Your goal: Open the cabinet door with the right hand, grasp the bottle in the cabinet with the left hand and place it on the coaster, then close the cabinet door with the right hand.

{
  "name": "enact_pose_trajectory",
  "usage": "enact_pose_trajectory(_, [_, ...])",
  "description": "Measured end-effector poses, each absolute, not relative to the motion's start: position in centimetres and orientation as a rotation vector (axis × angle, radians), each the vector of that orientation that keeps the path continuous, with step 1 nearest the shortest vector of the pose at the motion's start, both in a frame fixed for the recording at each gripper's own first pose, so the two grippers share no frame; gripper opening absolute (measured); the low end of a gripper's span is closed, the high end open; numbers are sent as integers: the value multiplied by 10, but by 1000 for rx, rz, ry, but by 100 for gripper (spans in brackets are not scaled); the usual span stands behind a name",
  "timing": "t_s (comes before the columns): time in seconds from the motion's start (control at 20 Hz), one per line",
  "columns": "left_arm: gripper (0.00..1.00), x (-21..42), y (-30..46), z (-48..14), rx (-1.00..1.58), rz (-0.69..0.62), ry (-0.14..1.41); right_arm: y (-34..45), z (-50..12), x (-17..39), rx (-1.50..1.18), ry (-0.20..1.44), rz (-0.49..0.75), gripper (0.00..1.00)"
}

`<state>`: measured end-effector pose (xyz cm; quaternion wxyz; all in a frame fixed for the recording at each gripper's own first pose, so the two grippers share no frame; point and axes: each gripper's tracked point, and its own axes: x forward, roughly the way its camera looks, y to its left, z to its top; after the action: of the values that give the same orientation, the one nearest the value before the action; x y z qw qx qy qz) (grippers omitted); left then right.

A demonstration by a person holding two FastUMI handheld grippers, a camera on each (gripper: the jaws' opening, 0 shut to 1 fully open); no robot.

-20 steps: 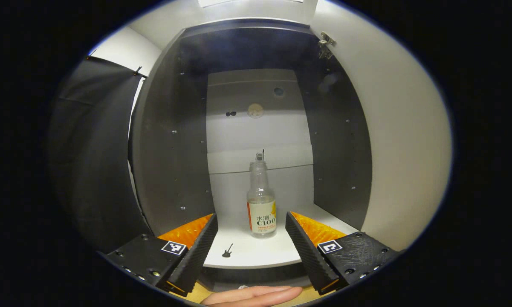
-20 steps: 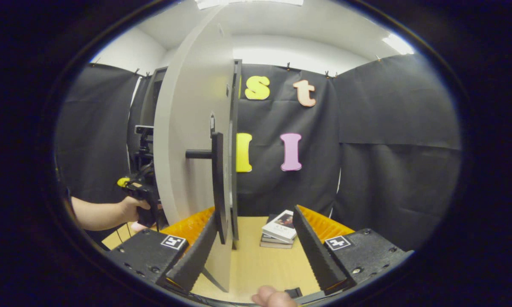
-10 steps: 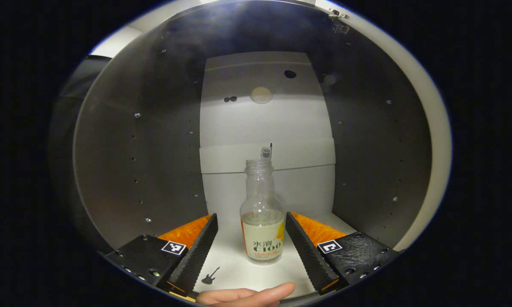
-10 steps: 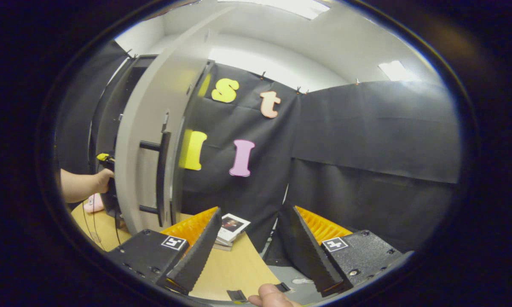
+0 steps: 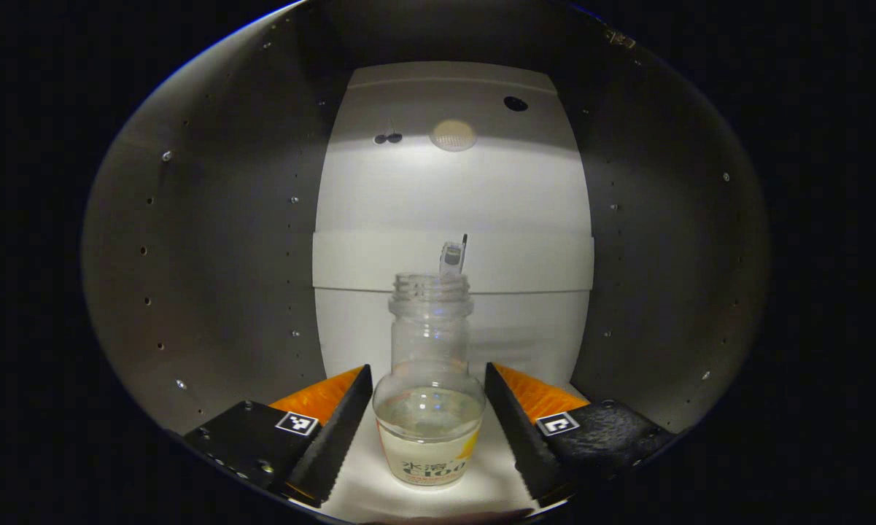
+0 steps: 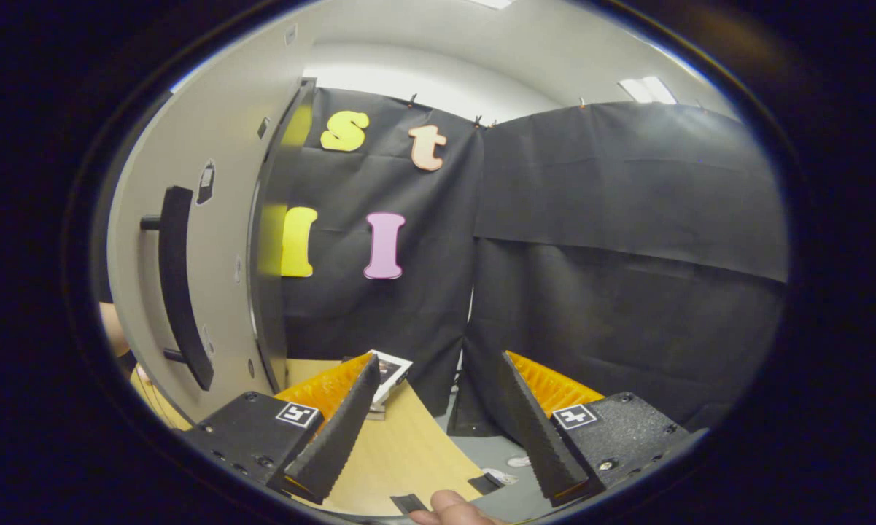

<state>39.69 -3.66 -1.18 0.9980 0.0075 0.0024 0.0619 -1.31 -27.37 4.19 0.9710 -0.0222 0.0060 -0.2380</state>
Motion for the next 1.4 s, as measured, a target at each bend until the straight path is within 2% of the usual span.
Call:
enact_pose_trajectory(0.05, [75,391,-36,-10,14,133,5,-277,43,-11,-54,6,-492,100])
enact_pose_trajectory(0.15, [77,395,-37,-10,-1,130,3,-277,44,-8,-56,-10,-500,100])
enact_pose_trajectory(0.2, [86,392,-34,-10,3,140,8,-278,40,-4,-52,-9,-500,100])
enact_pose_trajectory(0.25, [75,390,-34,-11,5,140,21,-279,35,0,-46,0,-495,100])
enact_pose_trajectory(0.4, [75,366,-31,-3,-26,162,18,-294,11,6,-62,60,-556,100])
enact_pose_trajectory(0.5, [75,340,-29,22,-31,157,-56,-296,9,13,-89,59,-581,100])
enact_pose_trajectory(0.8, [75,259,-36,67,-9,178,-142,-283,-5,53,-140,50,-480,100])
enact_pose_trajectory(0.95, [75,213,-18,76,8,272,-176,-291,-20,73,-162,63,-464,100])
enact_pose_trajectory(1.2, [74,141,7,57,13,331,-186,-303,-51,91,-126,136,-481,100])
enact_pose_trajectory(1.4, [74,94,48,25,39,363,-173,-302,-90,74,-30,234,-522,100])
